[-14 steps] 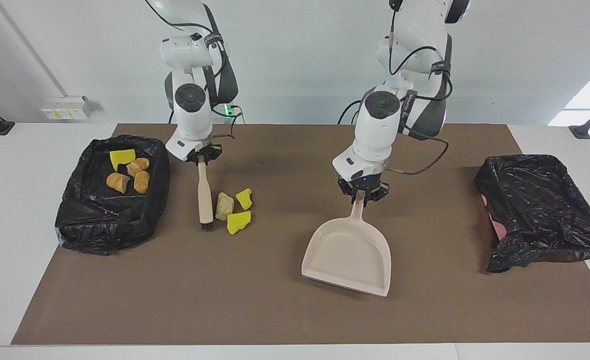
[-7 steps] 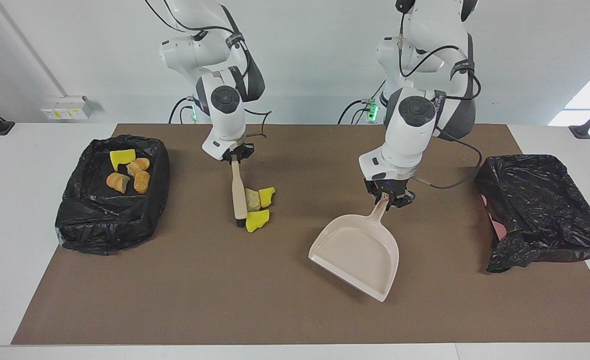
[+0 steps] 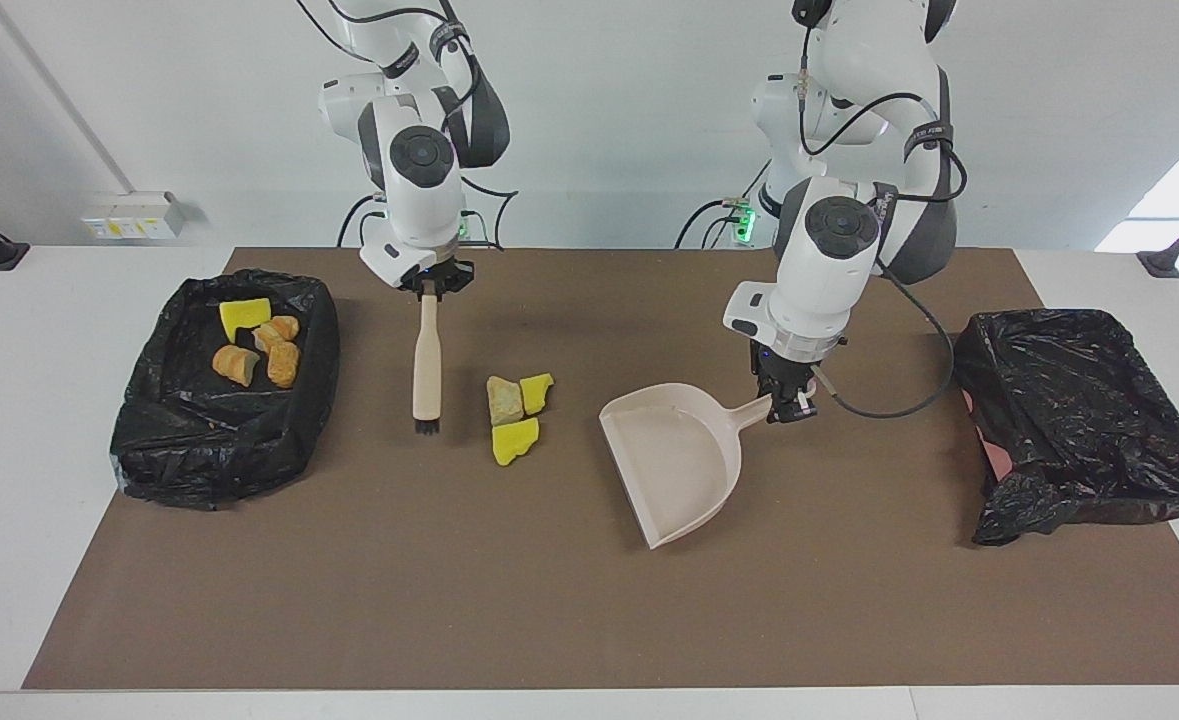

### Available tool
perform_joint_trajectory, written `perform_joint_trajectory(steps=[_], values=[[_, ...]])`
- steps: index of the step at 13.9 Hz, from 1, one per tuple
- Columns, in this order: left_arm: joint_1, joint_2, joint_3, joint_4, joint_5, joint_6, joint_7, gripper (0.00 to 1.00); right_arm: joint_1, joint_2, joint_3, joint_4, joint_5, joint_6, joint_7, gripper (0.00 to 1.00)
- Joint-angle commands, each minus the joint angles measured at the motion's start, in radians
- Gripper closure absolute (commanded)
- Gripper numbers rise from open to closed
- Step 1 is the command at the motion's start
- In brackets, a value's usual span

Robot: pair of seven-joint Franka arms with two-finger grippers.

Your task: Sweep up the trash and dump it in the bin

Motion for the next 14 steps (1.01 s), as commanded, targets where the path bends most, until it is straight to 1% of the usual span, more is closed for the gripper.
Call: perform_joint_trajectory(steps=[1,2,3,4,5,6,9,10,11,12,13,14], values=[[-0.007,-0.03,-0.003,-0.048,0.014,0.01,0.177,1.0,-0.018,-0.01,0.01,-0.083,-0.014,0.058,-0.085,1.0],[-0.007,-0.052,-0.003,-0.093,0.014,0.031,0.178,1.0,-0.006,0.003,0.012,-0.097,-0.014,0.1,-0.085,1.0],[-0.009,-0.078,-0.005,-0.145,0.014,0.068,0.177,1.0,0.004,0.035,0.013,-0.102,-0.005,0.126,-0.074,1.0],[-0.013,-0.102,-0.005,-0.195,0.014,0.105,0.171,1.0,0.037,0.056,0.013,-0.103,0.0,0.144,-0.065,1.0],[-0.03,-0.122,-0.005,-0.24,0.014,0.132,0.142,1.0,0.069,0.062,0.013,-0.103,0.001,0.151,-0.057,1.0],[-0.056,-0.125,-0.005,-0.265,0.014,0.157,0.101,1.0,0.091,0.062,0.013,-0.103,0.015,0.157,-0.051,1.0],[-0.107,-0.125,-0.005,-0.283,0.014,0.174,0.017,1.0,0.148,0.1,0.013,-0.102,0.09,0.229,-0.059,1.0],[-0.111,-0.127,-0.005,-0.285,0.014,0.173,0.004,1.0,0.195,0.121,0.013,-0.094,0.107,0.255,-0.048,1.0],[-0.131,-0.139,-0.005,-0.305,0.014,0.173,-0.003,1.0,0.235,0.154,0.013,-0.091,0.163,0.305,-0.039,1.0],[-0.144,-0.154,-0.005,-0.329,0.014,0.174,-0.018,1.0,0.258,0.18,0.013,-0.09,0.25,0.379,-0.027,1.0],[-0.151,-0.164,-0.005,-0.343,0.014,0.176,-0.023,1.0,0.284,0.189,0.013,-0.068,0.315,0.402,-0.025,1.0],[-0.163,-0.162,-0.005,-0.348,0.014,0.174,-0.026,1.0,0.309,0.201,0.013,-0.038,0.346,0.384,-0.017,1.0]])
